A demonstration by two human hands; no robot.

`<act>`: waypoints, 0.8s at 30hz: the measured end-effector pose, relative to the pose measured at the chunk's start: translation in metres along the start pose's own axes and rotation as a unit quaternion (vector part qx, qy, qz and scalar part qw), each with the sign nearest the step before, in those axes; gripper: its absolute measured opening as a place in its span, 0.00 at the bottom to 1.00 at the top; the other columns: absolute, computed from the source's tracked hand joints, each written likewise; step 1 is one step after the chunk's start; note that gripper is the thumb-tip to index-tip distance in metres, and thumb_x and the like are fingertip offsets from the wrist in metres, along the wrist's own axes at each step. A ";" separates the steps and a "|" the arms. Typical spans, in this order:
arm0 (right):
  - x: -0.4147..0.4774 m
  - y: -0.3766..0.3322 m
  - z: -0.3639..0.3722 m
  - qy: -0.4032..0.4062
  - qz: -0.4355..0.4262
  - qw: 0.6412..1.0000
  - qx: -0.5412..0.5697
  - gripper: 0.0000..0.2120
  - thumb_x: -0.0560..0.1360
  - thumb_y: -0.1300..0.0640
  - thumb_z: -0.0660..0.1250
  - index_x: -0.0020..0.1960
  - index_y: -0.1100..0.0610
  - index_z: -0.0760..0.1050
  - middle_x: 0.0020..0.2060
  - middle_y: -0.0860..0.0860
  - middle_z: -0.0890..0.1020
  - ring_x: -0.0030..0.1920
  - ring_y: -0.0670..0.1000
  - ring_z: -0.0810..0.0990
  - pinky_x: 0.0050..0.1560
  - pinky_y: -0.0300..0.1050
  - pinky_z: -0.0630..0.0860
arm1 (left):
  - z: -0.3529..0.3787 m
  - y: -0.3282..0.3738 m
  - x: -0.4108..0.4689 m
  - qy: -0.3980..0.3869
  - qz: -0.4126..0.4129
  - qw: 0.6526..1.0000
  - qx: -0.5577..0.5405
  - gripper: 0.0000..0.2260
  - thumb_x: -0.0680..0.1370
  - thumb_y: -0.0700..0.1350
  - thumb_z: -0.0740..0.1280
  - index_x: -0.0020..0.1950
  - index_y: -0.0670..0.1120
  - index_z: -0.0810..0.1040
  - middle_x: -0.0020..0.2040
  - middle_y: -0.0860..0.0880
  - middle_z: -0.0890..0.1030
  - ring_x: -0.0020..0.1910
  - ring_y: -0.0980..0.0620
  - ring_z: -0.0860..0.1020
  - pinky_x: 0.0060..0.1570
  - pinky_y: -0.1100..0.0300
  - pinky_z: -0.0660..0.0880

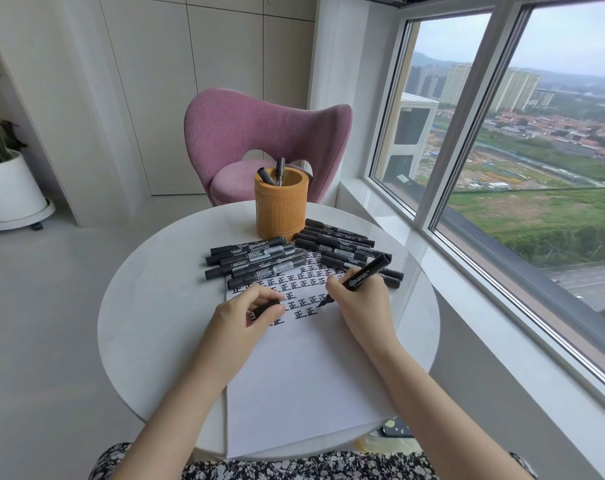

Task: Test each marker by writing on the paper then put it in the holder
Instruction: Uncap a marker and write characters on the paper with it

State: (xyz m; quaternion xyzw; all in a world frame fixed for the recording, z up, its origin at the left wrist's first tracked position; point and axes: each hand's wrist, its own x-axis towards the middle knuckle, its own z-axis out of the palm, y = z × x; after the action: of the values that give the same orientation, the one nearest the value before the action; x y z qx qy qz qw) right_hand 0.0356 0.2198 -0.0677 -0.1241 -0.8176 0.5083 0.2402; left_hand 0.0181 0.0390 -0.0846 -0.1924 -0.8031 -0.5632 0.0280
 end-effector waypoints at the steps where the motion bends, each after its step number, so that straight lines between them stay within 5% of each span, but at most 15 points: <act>1: 0.000 0.000 0.000 0.003 0.000 1.000 0.002 0.16 0.72 0.63 0.66 0.30 0.59 0.62 0.25 0.52 0.63 0.28 0.47 0.58 0.29 0.41 0.56 | 0.000 0.000 0.000 0.000 -0.001 1.000 -0.001 0.05 0.74 0.40 0.70 0.46 0.49 0.80 0.40 0.52 0.84 0.40 0.61 0.80 0.43 0.72 0.72; 24: 0.000 0.000 -0.001 -0.004 0.001 1.000 0.021 0.14 0.70 0.65 0.66 0.31 0.61 0.63 0.26 0.51 0.63 0.29 0.46 0.58 0.29 0.41 0.55 | 0.000 -0.001 0.000 0.000 -0.002 1.000 0.005 0.04 0.74 0.40 0.70 0.47 0.48 0.80 0.40 0.53 0.84 0.41 0.61 0.81 0.45 0.71 0.73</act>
State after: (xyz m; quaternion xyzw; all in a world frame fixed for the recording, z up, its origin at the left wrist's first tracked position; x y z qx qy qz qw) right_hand 0.0366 0.2208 -0.0678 -0.1178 -0.8077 0.5258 0.2392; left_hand 0.0172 0.0384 -0.0857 -0.1908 -0.8061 -0.5595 0.0274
